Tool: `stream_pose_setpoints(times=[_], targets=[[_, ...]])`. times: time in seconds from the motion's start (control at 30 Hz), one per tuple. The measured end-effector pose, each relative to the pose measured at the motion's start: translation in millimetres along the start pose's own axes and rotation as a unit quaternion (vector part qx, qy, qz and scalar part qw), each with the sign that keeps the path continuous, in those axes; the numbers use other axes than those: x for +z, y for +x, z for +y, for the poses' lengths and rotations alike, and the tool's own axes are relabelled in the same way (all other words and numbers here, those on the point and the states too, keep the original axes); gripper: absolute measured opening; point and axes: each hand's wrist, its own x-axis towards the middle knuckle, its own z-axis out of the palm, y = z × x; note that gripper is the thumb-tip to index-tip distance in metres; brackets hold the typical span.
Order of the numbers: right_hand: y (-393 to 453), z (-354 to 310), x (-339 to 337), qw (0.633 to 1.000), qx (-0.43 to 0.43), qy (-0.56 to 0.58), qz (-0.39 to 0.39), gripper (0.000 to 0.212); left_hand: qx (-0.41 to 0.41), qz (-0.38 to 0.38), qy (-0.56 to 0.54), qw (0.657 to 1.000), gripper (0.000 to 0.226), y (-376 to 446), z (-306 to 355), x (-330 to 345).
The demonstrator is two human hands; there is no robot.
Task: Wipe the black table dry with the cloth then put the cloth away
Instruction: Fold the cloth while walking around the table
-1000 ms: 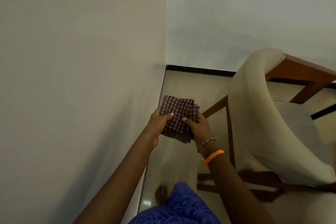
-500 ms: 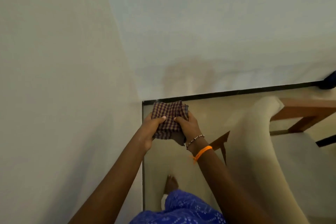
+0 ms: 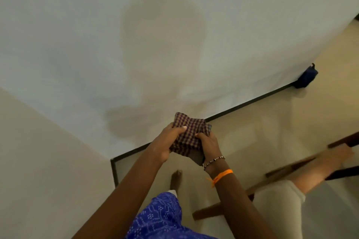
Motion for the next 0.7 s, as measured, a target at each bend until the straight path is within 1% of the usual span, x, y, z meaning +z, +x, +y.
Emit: stream_pose_setpoints(times=[0.1,0.17,0.27,0.33,0.4,0.5,0.63,0.7], targets=[[55,-52,-2,0.999,-0.01,0.022,0.038,0.038,-0.006,-0.046,0.049,0.998,0.044,63,58,28],[87,-91,-11,0.996,-0.039,0.058,0.061,0.036,0.002,-0.079,0.085,0.993,0.047,105,98,56],[123,-131,-37,0.984,-0.078,0.078,0.137,0.032,-0.001,-0.135,0.137,0.981,0.042,150,137,108],[145,-148,-65,0.971,-0.086,0.11,0.197,0.027,-0.017,-0.182,0.165,0.969,0.042,173,149,148],[163,-161,-91,0.957,-0.088,0.135,0.241,0.018,-0.037,-0.225,0.182,0.956,0.043,196,154,185],[198,-181,-140,0.933,-0.082,0.152,0.317,0.016,-0.061,-0.281,0.235,0.929,0.046,230,163,252],[235,-223,-210,0.908,-0.068,0.178,0.374,0.017,-0.074,-0.33,0.289,0.896,0.036,265,181,351],[251,-246,-250,0.894,-0.079,0.198,0.394,0.014,-0.073,-0.358,0.314,0.876,0.033,276,190,405]])
